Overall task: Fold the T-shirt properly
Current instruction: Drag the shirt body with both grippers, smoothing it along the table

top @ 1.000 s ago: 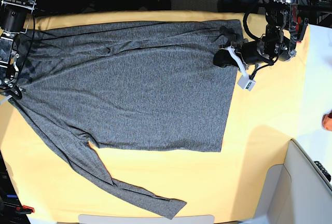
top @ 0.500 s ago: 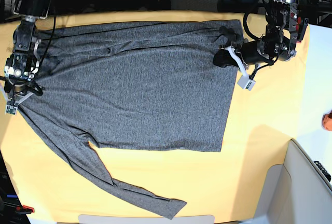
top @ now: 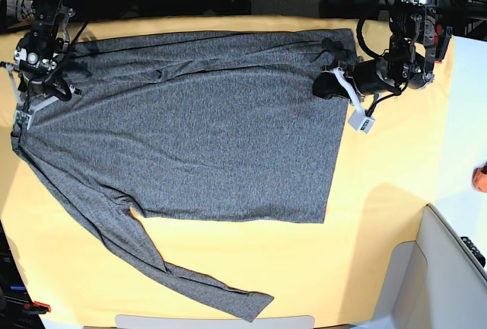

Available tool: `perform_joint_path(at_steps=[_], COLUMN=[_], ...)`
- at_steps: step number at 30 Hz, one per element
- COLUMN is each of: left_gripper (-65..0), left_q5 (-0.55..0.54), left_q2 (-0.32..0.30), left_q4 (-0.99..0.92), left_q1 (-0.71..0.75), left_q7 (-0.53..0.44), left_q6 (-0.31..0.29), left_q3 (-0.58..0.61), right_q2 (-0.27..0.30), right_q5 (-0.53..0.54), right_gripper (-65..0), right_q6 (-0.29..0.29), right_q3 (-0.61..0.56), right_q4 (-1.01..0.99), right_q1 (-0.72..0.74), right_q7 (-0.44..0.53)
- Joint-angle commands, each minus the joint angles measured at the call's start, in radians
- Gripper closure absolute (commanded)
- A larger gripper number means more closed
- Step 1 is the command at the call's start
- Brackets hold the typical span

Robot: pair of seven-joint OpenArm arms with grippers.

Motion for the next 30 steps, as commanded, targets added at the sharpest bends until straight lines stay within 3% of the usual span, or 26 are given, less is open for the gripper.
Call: perform_joint_path(at_steps=[1, 5, 9, 15, 27, 30], left_gripper=[-0.7, -0.7, -0.7, -0.7, -0.7, -0.7], left_q5=[0.047, 0.047, 0.047, 0.047, 0.047, 0.047], left_q2=[-0.009, -0.009, -0.009, -0.009, -0.009, -0.009], left_q4=[0.001, 0.001, 0.001, 0.001, -0.001, -0.001], left_q1=[0.012, 0.012, 0.012, 0.012, 0.006, 0.005], left_q7=[0.036, 0.036, 0.036, 0.036, 0.034, 0.034], left_q6=[0.011, 0.011, 0.011, 0.011, 0.011, 0.011], left_q3=[0.004, 0.004, 0.004, 0.004, 0.004, 0.004], right_q2=[0.02, 0.028, 0.028, 0.031, 0.208, 0.235], right_q5=[0.009, 0.084, 0.095, 0.095, 0.095, 0.095], right_gripper=[0.0, 0.0, 0.0, 0.0, 0.0, 0.0], right_q6=[-0.002, -0.002, -0.002, -0.002, -0.001, 0.05], right_q3=[0.02, 0.032, 0.032, 0.032, 0.029, 0.031], right_q4=[-0.009, -0.133, -0.234, -0.265, -0.27, -0.27], right_q1=[0.017, 0.018, 0.018, 0.014, -0.011, -0.022], right_q7=[0.019, 0.082, 0.157, 0.174, 0.137, 0.137])
